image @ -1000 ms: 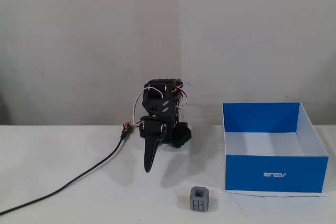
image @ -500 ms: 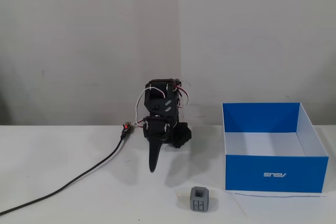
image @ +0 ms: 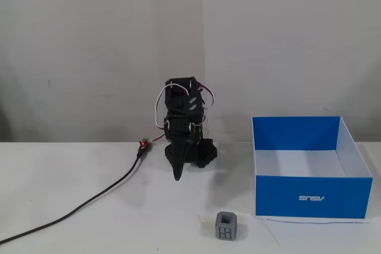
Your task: Pick the gray block and keep it in the box.
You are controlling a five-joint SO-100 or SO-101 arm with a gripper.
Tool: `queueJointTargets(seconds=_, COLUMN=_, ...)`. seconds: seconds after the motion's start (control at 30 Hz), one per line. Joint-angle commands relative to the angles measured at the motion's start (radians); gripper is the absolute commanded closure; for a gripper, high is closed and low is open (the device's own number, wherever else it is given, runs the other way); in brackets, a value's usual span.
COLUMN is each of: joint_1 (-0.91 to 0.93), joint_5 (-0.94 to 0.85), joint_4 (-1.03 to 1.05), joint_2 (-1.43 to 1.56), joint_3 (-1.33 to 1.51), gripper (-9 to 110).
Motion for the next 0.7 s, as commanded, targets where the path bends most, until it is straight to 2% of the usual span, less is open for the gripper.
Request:
queueJointTargets(seconds=0.0, joint_1=-0.038, joint_5=0.048, joint_4=-0.031, joint_2=-0.133, joint_3=-0.184, gripper=101)
queueJointTargets(seconds=0.37, joint_1=-0.107, joint_5=0.219, joint_4=-0.011, joint_2=-0.629, joint_3=-0.515, gripper=101)
queueJointTargets(seconds=0.67, joint_1=-0.176, joint_5=0.365, joint_4=0.020, joint_2=-0.874, joint_3=-0.681, gripper=101)
